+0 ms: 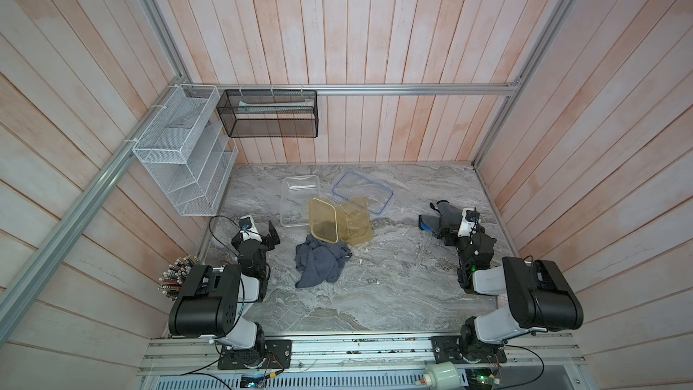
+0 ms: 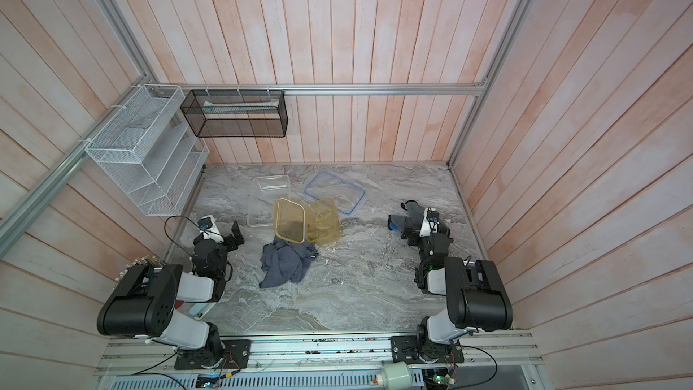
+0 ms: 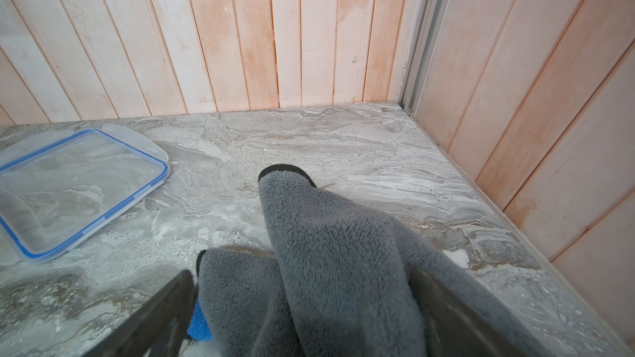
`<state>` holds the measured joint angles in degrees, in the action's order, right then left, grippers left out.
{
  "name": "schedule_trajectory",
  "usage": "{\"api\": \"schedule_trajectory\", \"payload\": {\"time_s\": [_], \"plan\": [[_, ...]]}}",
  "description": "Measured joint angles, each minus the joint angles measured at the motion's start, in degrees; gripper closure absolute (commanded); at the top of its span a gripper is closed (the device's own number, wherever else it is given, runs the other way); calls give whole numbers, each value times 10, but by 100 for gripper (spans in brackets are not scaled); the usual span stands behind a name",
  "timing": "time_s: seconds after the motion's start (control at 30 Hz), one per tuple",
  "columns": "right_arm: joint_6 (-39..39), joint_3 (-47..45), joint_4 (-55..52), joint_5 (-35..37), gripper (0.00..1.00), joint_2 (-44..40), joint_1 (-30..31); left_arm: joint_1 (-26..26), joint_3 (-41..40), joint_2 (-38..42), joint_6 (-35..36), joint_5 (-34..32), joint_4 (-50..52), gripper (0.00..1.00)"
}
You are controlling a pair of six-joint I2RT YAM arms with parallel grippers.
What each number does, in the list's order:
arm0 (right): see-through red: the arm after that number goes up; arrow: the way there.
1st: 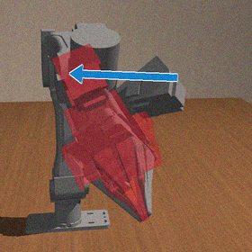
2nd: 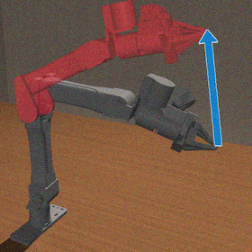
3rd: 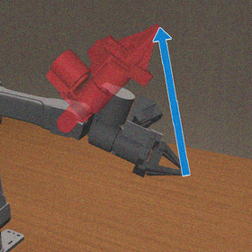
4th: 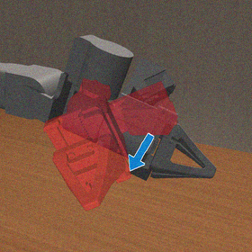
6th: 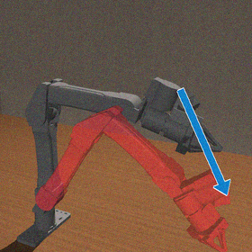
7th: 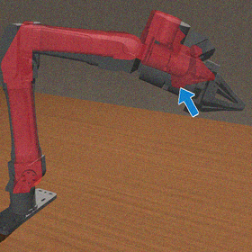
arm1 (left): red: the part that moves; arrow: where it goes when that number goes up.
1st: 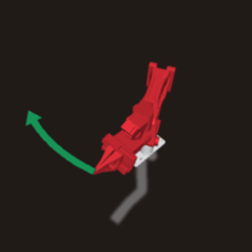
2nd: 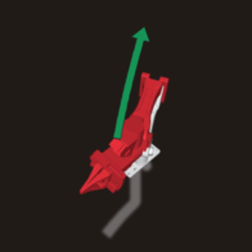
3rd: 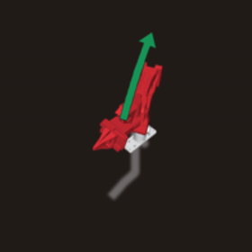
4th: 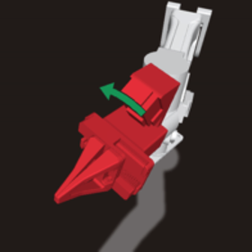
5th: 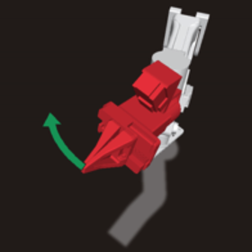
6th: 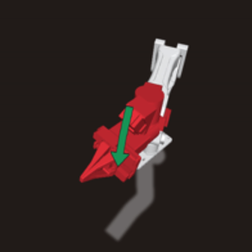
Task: Wipe the insides of the lunch boxes
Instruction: Reset both arms
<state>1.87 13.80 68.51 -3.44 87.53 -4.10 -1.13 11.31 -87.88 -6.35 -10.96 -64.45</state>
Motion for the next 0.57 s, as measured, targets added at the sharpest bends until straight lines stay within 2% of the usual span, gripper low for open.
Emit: {"api": "schedule_trajectory", "payload": {"time_s": [0.2, 0.57], "plan": [[0, 0, 0, 0, 2, 0, 0, 1, 34, -2, 8, 17, -11, 0], [0, 0, 0, 0, 2, 0, 0, 2, 35, -2, 8, 18, -10, 0]]}}
